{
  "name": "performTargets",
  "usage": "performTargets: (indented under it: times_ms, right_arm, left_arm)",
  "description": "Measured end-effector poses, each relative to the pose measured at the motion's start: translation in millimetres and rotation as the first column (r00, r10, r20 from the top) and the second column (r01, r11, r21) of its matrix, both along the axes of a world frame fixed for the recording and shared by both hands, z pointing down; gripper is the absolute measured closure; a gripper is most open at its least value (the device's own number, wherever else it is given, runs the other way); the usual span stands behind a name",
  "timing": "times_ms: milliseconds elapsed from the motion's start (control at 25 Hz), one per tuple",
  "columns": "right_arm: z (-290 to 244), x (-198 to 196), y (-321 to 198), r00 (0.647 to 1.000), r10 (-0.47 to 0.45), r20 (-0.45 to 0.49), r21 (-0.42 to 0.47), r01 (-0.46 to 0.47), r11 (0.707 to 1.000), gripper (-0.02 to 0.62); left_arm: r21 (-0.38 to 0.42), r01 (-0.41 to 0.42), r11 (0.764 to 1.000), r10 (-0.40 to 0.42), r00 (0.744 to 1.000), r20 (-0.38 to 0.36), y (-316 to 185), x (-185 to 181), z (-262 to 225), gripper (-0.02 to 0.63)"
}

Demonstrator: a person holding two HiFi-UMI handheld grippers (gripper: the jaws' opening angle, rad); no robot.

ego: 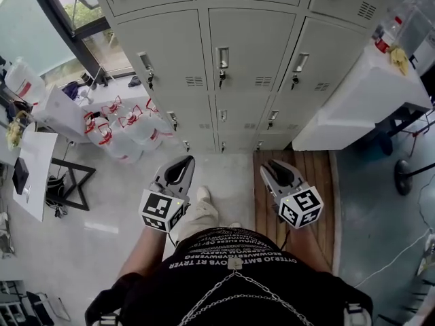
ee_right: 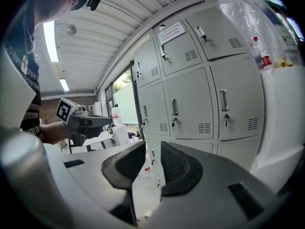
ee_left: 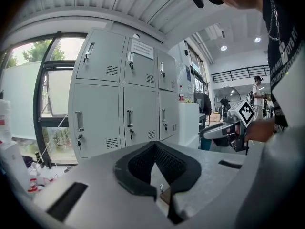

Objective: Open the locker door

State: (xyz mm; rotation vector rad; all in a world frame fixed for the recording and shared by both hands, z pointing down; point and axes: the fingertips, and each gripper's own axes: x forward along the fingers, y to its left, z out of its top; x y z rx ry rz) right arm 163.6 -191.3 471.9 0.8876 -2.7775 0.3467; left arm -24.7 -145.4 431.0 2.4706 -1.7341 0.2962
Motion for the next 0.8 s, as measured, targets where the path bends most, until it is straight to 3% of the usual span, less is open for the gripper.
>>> performTargets:
  times_ms: [360,800]
  right_arm:
    - [5,-15,-40,0.997,0.079,-0.027,-0.022,-0.079,0.997,0.500]
    - [-14,-86,-119,0.993,0.108,-0.051,0.013,-0.108,0.994,0.500]
  left_arm:
    - [0.010,-0.100,0.995,0.100,0.995,-0.016,-61,-10,2,0.601]
    - [0.038,-0.140,0.989,0.142,0.989,-0.038,-148,-77,-4,0.601]
